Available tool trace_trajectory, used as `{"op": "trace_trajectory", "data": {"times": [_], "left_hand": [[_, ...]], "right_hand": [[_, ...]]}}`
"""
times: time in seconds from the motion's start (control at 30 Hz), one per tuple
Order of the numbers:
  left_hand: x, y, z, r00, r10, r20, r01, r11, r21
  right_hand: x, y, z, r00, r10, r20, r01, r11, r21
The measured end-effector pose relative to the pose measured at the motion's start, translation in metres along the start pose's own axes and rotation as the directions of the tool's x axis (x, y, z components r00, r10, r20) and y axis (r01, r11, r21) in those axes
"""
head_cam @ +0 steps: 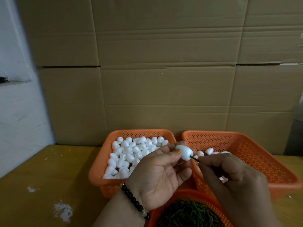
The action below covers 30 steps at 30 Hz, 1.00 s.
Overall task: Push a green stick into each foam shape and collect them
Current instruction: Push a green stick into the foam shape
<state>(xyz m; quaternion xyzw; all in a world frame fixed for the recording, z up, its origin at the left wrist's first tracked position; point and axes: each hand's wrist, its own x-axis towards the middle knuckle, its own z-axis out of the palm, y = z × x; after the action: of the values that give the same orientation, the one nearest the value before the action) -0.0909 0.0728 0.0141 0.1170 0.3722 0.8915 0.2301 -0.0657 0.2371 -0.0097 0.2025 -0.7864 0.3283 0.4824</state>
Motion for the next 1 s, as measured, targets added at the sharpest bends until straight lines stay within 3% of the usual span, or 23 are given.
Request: {"op": "trace_trajectory", "data": {"times": [0.4,1.0], "left_hand": [[0.0,-0.005,0.001,0.999,0.031,0.01,-0.032,0.995,0.095],[0.0,-0.011,0.005,0.999,0.039,0.009,-0.04,0.996,0.079]], "right_hand": [[-0.002,0.002,0.001,1.0,0.007,-0.005,-0.007,1.0,0.005],[-0.004,0.004,0.003,1.0,-0.006,-0.028,0.006,1.0,0.017]]}}
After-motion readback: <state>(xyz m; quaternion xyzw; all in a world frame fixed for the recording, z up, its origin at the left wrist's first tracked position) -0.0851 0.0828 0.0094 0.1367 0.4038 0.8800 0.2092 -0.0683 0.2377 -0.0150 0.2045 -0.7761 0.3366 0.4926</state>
